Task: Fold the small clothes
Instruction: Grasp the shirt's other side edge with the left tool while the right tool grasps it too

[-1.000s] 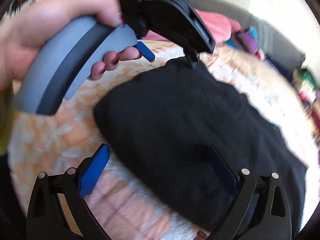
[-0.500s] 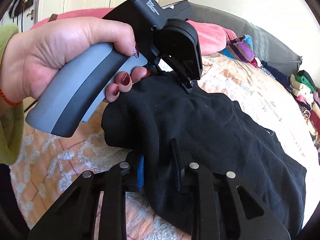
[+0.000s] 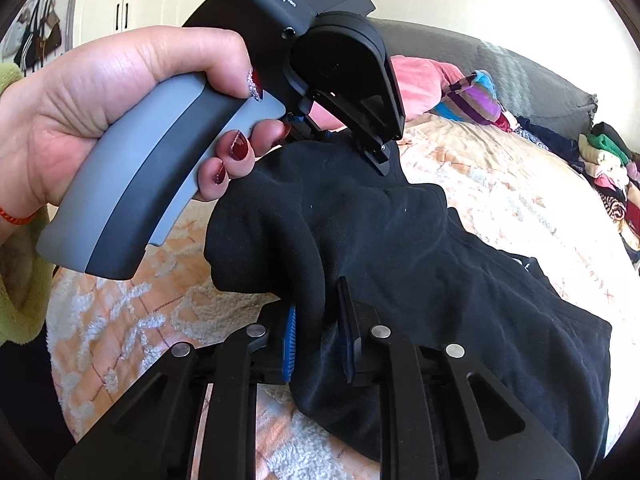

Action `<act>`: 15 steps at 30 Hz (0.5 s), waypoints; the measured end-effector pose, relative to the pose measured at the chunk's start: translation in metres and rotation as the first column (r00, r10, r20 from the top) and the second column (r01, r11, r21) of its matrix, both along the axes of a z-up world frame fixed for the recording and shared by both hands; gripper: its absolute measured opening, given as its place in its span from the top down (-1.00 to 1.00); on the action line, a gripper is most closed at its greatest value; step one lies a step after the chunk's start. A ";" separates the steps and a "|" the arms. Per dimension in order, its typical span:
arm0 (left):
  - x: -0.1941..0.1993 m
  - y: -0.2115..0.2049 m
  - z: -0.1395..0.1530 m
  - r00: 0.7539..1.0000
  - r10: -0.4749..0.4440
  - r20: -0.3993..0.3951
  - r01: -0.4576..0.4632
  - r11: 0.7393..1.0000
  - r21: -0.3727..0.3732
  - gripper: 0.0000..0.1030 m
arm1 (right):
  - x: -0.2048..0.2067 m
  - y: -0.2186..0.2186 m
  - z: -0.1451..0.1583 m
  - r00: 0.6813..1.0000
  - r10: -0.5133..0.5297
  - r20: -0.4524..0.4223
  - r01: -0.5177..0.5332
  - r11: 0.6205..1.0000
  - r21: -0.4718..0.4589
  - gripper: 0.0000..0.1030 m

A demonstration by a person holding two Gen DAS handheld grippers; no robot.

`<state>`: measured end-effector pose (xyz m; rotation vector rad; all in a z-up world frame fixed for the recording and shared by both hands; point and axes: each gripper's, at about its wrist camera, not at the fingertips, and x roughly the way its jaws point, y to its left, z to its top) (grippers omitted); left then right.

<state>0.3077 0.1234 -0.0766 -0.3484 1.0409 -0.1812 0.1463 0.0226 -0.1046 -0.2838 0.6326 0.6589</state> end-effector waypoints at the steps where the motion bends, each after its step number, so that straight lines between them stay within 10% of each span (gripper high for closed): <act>1: 0.000 -0.002 0.002 1.000 0.000 0.002 0.000 1.000 0.002 0.78 | -0.001 -0.002 0.001 1.000 -0.003 -0.001 0.003 1.000 0.004 0.68; 15: -0.010 -0.024 0.019 0.999 -0.001 0.040 0.000 1.000 0.022 0.78 | -0.003 -0.018 0.006 1.000 -0.020 -0.009 0.021 0.999 0.045 0.70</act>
